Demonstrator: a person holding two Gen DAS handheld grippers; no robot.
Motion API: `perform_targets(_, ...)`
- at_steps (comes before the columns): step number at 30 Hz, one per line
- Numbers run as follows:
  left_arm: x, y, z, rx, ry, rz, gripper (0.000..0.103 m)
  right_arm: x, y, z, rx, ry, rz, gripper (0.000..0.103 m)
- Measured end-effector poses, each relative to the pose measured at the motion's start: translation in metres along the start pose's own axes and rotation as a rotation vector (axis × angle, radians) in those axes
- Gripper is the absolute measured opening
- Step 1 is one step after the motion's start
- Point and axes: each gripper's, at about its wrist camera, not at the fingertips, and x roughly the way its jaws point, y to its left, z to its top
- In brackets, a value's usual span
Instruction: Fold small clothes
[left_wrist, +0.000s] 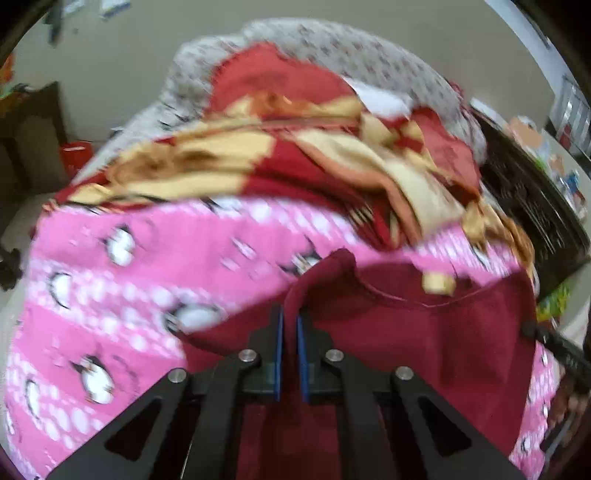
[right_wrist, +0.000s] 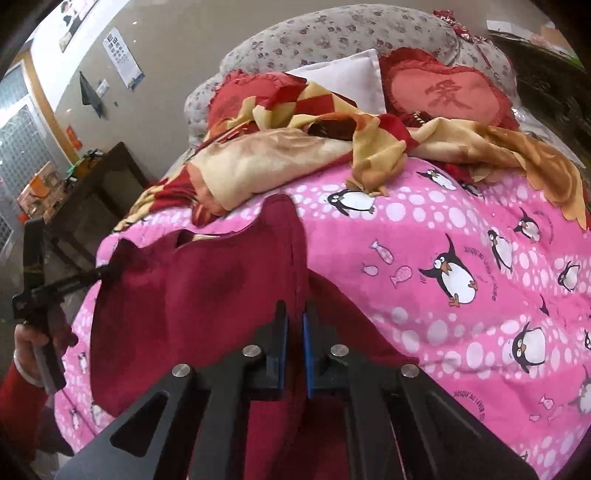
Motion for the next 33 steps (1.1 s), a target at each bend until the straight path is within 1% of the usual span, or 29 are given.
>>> perform_targets(1,0.004,0.007,0.004,-0.023,0.001,0.014,0.007,0.000,-0.003,0.000,0.014,0.000,-0.017,0.023)
perform_targets(3,0.022,0.015,0.007,-0.060,0.058,0.001,0.008,0.011,-0.011,0.003,0.056,0.020,-0.061,0.023)
perform_targets(4,0.034,0.018,0.005,-0.075,0.099,-0.010,0.011,0.017,-0.016,0.002,0.081,0.037,-0.072,0.023)
perform_targets(5,0.041,0.019,0.002,-0.075,0.121,-0.008,0.013,0.027,-0.021,0.001,0.107,0.065,-0.077,0.024)
perform_targets(6,0.042,0.021,0.000,-0.073,0.123,-0.004,0.018,0.029,-0.023,-0.001,0.119,0.070,-0.085,0.031)
perform_targets(7,0.038,0.023,-0.005,-0.074,0.116,-0.010,0.025,0.026,-0.023,-0.002,0.125,0.060,-0.084,0.035)
perform_targets(8,0.031,0.025,-0.009,-0.076,0.109,-0.031,0.030,0.015,-0.022,-0.006,0.128,0.040,-0.075,0.044)
perform_targets(9,0.024,0.028,-0.013,-0.082,0.107,-0.050,0.042,0.007,-0.021,-0.009,0.127,0.029,-0.060,0.050)
perform_targets(10,0.016,0.031,-0.017,-0.089,0.100,-0.070,0.051,-0.005,-0.018,-0.017,0.124,0.022,-0.033,0.052)
perform_targets(11,0.006,0.034,-0.022,-0.098,0.085,-0.088,0.057,-0.015,-0.015,-0.026,0.119,0.030,-0.003,0.055)
perform_targets(12,-0.004,0.039,-0.027,-0.104,0.066,-0.101,0.067,-0.024,-0.010,-0.037,0.105,0.050,0.035,0.058)
perform_targets(13,-0.015,0.044,-0.035,-0.104,0.047,-0.105,0.075,-0.029,-0.005,-0.049,0.089,0.071,0.062,0.060)
perform_targets(15,-0.033,0.050,-0.049,-0.093,0.030,-0.095,0.077,-0.035,0.005,-0.070,0.051,0.109,0.072,0.062)
perform_targets(17,-0.042,0.053,-0.062,-0.077,0.046,-0.092,0.077,-0.031,0.013,-0.090,0.027,0.148,0.071,0.062)
perform_targets(18,-0.045,0.055,-0.068,-0.069,0.055,-0.093,0.077,-0.028,0.015,-0.096,0.029,0.159,0.076,0.060)
perform_targets(19,-0.047,0.056,-0.074,-0.062,0.063,-0.092,0.077,-0.022,0.017,-0.105,0.037,0.181,0.086,0.054)
perform_targets(20,-0.050,0.056,-0.080,-0.051,0.073,-0.095,0.077,-0.019,0.018,-0.110,0.040,0.194,0.084,0.027)
perform_targets(21,-0.053,0.056,-0.086,-0.043,0.080,-0.096,0.077,-0.019,0.021,-0.113,0.038,0.193,0.090,0.022)
perform_targets(22,-0.058,0.056,-0.093,-0.037,0.084,-0.098,0.077,-0.025,0.022,-0.113,0.039,0.176,0.109,0.022)
perform_targets(24,-0.068,0.054,-0.107,-0.022,0.083,-0.120,0.077,-0.054,0.024,-0.111,0.038,0.099,0.171,0.021)
perform_targets(25,-0.070,0.052,-0.113,-0.012,0.085,-0.125,0.077,-0.066,0.020,-0.112,0.048,0.074,0.190,0.021)
perform_targets(26,-0.070,0.049,-0.119,0.006,0.094,-0.131,0.077,-0.072,0.013,-0.116,0.069,0.068,0.192,0.021)
perform_targets(28,-0.064,0.042,-0.128,0.047,0.110,-0.139,0.077,-0.059,0.001,-0.130,0.098,0.129,0.136,0.021)
perform_targets(29,-0.060,0.038,-0.132,0.066,0.116,-0.131,0.077,-0.046,-0.006,-0.140,0.119,0.179,0.115,0.021)
perform_targets(30,-0.054,0.033,-0.135,0.085,0.122,-0.119,0.077,-0.037,-0.008,-0.145,0.134,0.202,0.115,0.022)
perform_targets(31,-0.050,0.029,-0.138,0.099,0.126,-0.112,0.077,-0.034,-0.008,-0.149,0.146,0.204,0.119,0.022)
perform_targets(32,-0.046,0.027,-0.140,0.107,0.132,-0.111,0.077,-0.035,-0.007,-0.150,0.151,0.188,0.119,0.022)
perform_targets(33,-0.043,0.025,-0.142,0.109,0.139,-0.113,0.076,-0.039,-0.004,-0.148,0.151,0.173,0.117,0.026)
